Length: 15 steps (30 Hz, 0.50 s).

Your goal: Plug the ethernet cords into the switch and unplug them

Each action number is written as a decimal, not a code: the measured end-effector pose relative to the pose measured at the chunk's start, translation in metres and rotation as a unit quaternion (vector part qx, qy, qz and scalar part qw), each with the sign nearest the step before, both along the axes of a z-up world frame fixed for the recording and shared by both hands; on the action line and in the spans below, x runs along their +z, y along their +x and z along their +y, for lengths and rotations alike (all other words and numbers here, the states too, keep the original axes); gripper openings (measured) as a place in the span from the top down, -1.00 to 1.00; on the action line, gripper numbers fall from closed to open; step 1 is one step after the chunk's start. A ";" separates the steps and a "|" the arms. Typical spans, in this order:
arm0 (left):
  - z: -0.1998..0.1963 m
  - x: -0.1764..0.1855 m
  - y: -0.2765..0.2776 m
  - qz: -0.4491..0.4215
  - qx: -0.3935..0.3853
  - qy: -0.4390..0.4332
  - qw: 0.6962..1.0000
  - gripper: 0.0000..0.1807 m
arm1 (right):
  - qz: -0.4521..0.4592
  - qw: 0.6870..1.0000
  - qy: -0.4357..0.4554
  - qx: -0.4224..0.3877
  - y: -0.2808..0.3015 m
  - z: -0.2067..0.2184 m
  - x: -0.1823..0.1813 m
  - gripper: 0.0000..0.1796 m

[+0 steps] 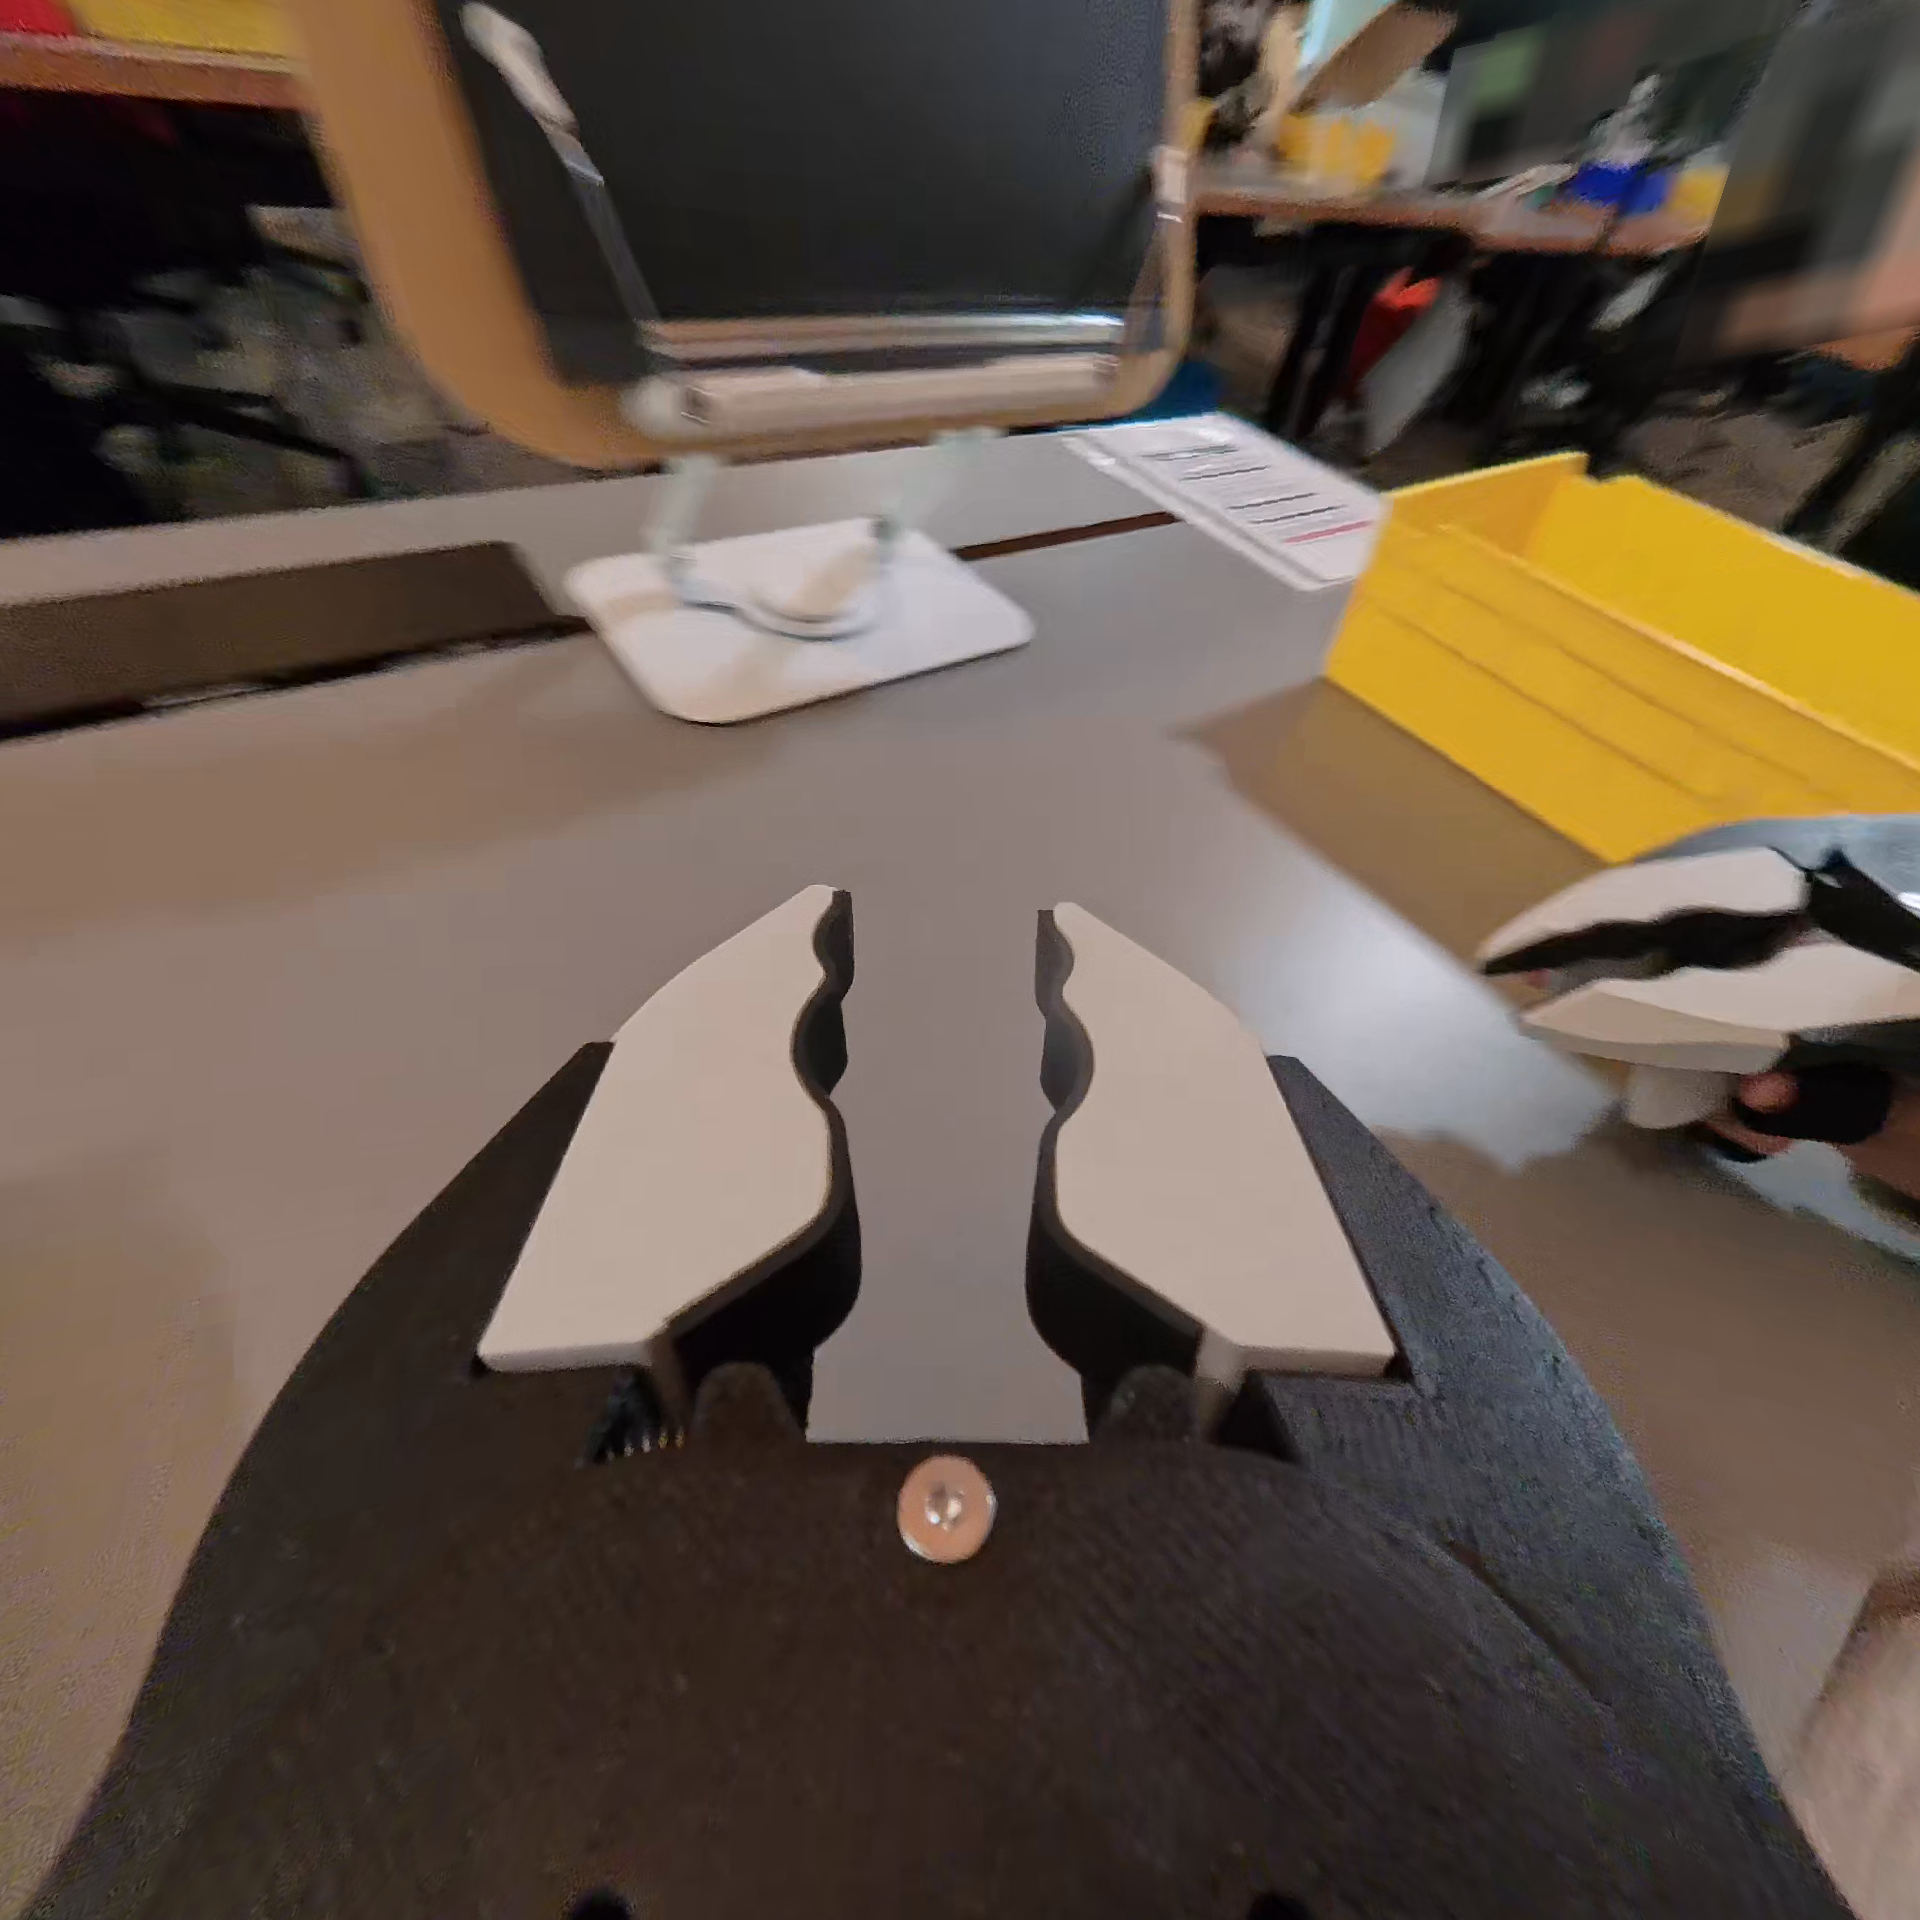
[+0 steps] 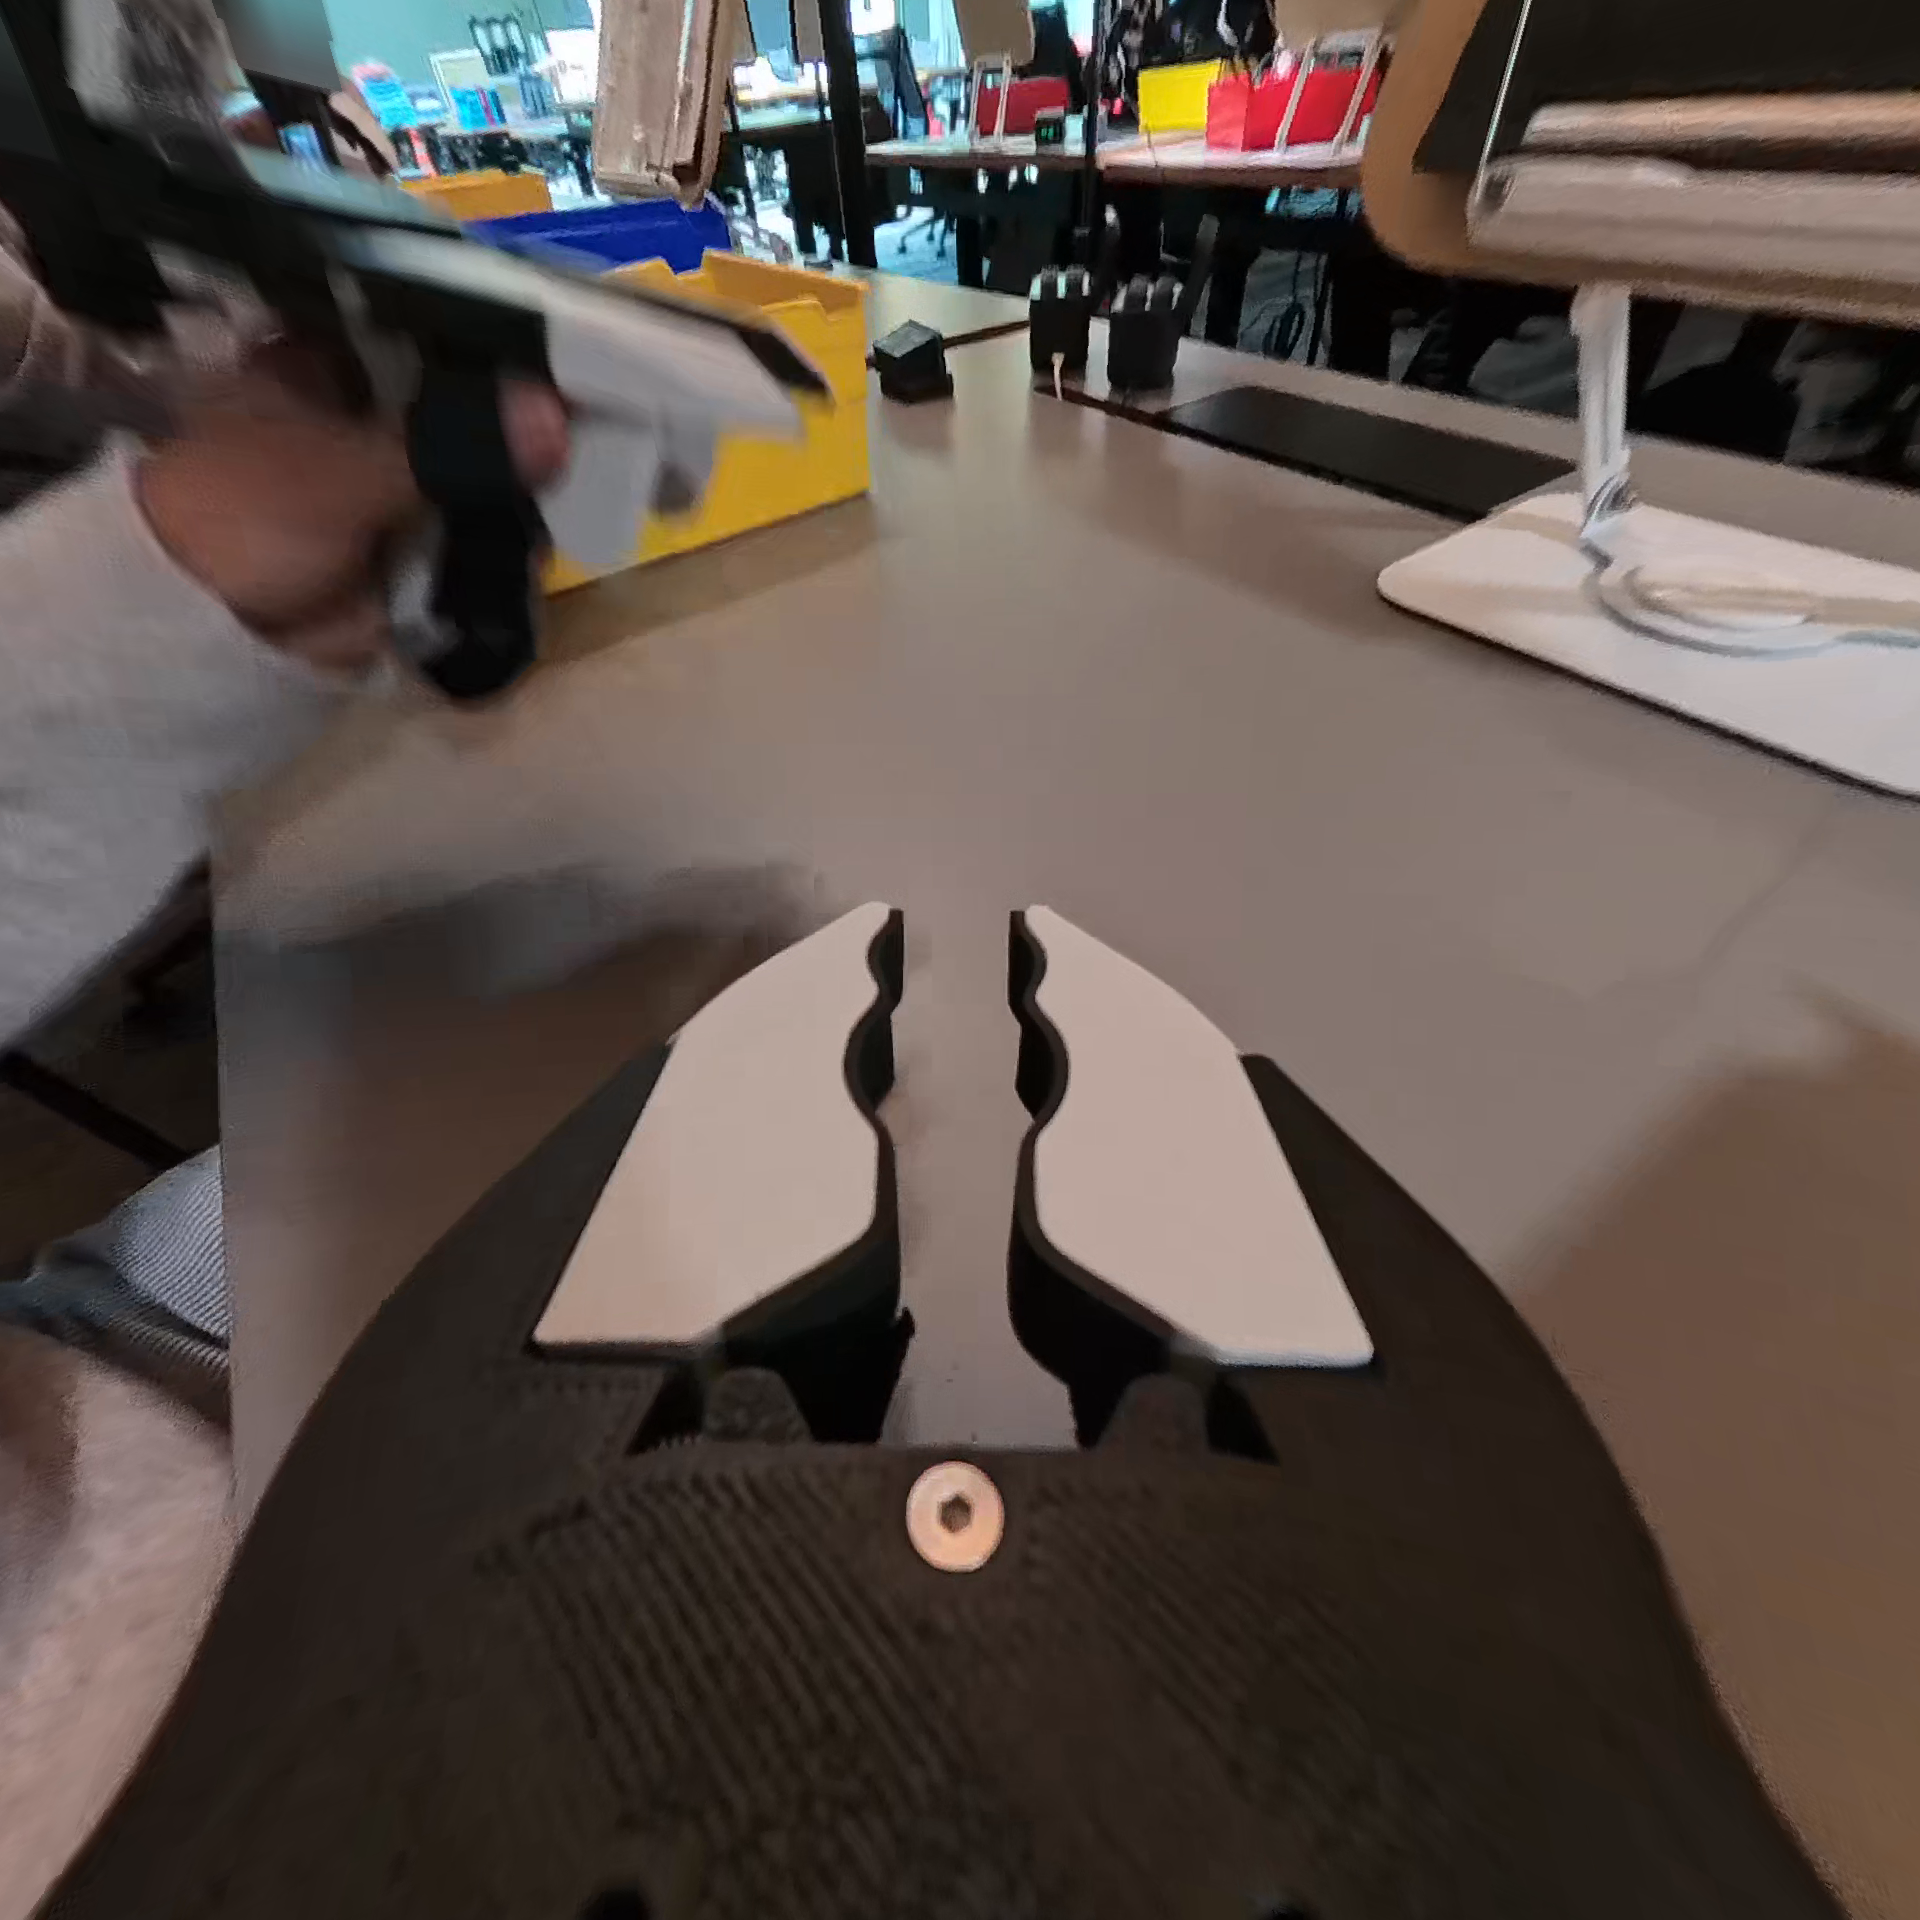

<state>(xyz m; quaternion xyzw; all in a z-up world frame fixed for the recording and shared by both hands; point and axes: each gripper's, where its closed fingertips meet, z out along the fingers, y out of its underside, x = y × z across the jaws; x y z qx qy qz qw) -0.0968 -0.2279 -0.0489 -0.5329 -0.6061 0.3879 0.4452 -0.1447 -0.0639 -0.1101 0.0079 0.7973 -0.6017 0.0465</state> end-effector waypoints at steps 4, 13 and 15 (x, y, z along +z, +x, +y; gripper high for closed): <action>-0.123 0.053 0.047 -0.079 0.102 -0.016 0.991 0.63 | -0.005 1.000 0.022 0.004 0.001 -0.003 -0.008 0.79; -0.306 -0.061 0.090 -0.351 0.190 0.340 0.851 0.21 | 0.043 0.993 0.109 0.023 0.012 -0.013 -0.035 0.80; -0.308 -0.085 0.086 -0.374 0.188 0.368 0.830 0.19 | 0.034 0.993 0.107 0.021 0.010 -0.013 -0.034 0.80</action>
